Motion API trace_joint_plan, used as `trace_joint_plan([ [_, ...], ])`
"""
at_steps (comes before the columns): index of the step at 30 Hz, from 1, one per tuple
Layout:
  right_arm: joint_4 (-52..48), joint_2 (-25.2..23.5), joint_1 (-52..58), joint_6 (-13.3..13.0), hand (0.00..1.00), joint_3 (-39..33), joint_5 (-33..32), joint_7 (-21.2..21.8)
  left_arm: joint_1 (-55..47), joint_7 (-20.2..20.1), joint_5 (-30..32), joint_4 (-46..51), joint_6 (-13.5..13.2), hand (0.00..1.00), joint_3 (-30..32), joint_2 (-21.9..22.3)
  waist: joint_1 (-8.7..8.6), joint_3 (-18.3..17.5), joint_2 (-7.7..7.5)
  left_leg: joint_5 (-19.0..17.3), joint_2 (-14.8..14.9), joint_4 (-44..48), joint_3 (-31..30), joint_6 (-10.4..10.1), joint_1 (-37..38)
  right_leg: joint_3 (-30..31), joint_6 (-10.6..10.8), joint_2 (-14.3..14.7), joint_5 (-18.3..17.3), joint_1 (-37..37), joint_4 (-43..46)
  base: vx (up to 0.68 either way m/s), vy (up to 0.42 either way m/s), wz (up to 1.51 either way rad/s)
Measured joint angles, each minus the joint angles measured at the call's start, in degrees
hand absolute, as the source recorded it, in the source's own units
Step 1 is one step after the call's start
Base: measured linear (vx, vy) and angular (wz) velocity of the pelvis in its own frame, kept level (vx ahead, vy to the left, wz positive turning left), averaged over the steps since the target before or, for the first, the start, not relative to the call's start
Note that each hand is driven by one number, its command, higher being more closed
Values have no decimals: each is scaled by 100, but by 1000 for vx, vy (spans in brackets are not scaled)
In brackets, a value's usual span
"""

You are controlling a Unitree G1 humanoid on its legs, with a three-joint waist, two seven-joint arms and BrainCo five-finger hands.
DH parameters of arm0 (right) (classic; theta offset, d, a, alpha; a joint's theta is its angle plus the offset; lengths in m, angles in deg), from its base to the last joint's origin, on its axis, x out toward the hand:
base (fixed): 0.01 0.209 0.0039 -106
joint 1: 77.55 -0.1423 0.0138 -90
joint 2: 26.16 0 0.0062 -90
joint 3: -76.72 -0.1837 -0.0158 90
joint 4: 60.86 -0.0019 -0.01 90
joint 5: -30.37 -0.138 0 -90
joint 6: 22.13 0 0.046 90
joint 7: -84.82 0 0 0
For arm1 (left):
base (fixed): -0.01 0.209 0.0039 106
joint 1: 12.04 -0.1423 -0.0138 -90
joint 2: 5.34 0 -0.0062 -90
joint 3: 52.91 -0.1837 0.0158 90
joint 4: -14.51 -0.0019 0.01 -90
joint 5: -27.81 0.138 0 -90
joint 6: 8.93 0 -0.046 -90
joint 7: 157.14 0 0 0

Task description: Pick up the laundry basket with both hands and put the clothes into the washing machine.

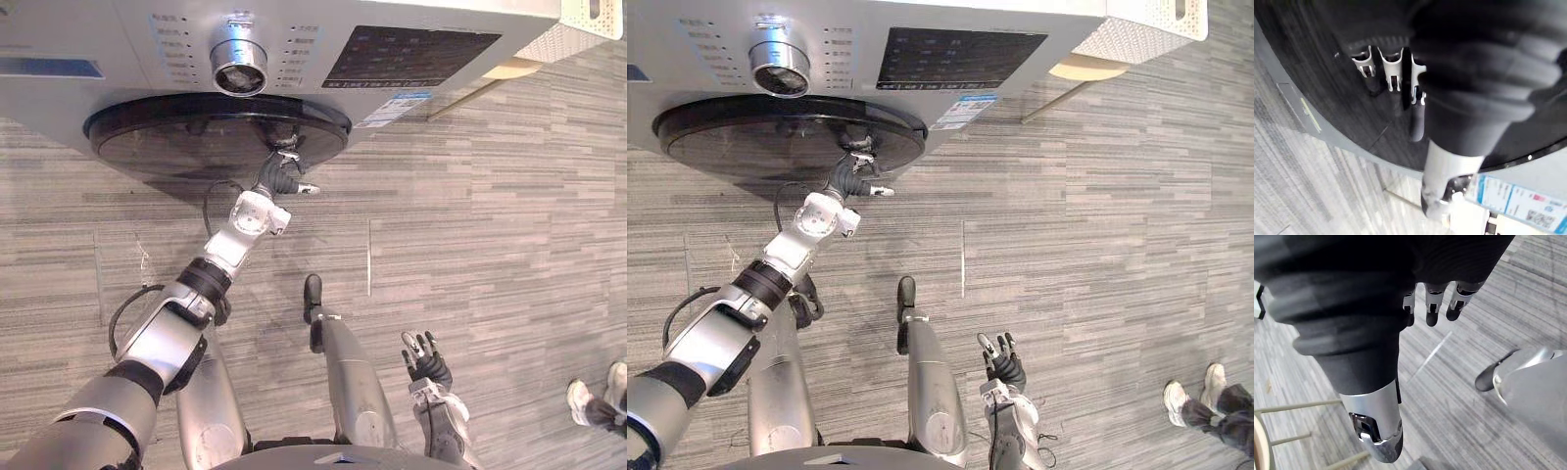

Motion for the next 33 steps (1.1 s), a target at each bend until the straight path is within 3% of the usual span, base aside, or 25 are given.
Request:
trace_joint_plan([
  [4, 217, -172, -82, -5, 0, 110, 15, 43, -850, 360, 289, 181, -450, 0, 1512, 393, 5, -1, 0, 266, -262, -257, -268, -65, 149, -315, -105, -189, -284, 136, 363, -3, -66, 56],
  [9, 728, -223, -270, 59, 0, 218, 58, 38, -2706, 302, 412, -57, -563, 0, 2140, 869, 194, -57, -2, 551, -749, -1048, -241, -159, 1326, -574, -178, -564, -555, 1113, 361, 55, -89, 60],
  [13, 1362, -228, -353, 99, 0, 144, 75, 31, -4062, -132, 655, -1330, -532, 0, 2598, 1170, 258, -673, -4, 993, -1190, -2031, -272, -209, 2057, -915, -180, -898, -604, 1702, 84, 70, -71, 52],
  [17, 1998, -234, -256, 122, 0, -174, 334, 18, -4588, -434, 815, -1954, -554, 0, 3329, 1208, 259, -1446, 109, 1475, -1662, -3182, -566, -291, 2967, -1493, -181, -1143, -628, 2615, -380, 92, -59, 68],
  [20, 2328, -230, -185, 146, 0, -378, 521, -31, -4913, -540, 901, -2179, -503, 0, 3853, 1205, 259, -1832, 222, 1754, -1876, -3835, -833, -277, 3499, -1945, -210, -1242, -694, 3185, -594, 53, -63, 71],
  [25, 2728, -281, -317, 256, 0, -352, 880, -62, -5106, -579, 711, -2290, -409, 0, 4369, 1233, 295, -2011, 263, 2110, -1991, -4313, -1251, -315, 4003, -2714, -190, -1194, -728, 4018, -929, 20, -76, 74],
  [27, 2984, -274, -564, 295, 0, -305, 997, -64, -5110, -583, 272, -2291, -420, 0, 4424, 1236, 301, -2016, 253, 2265, -2030, -4365, -1514, -312, 4048, -2956, -181, -1132, -716, 4239, -1036, 4, -61, 62],
  [30, 3373, -213, -1030, 332, 0, 29, 1196, -64, -5145, -641, -136, -2288, -446, 0, 4429, 1266, 427, -1978, 296, 2155, -2044, -3809, -1760, -310, 3806, -3130, -175, -1029, -699, 4409, -1081, -49, -29, 45],
  [33, 3568, -148, -1504, 334, 0, 214, 1193, -68, -5137, -666, -227, -2284, -507, 0, 4256, 1296, 467, -1890, 501, 2079, -2029, -3034, -1935, -306, 3285, -3470, -233, -842, -692, 4513, -1182, -100, 29, 55],
])
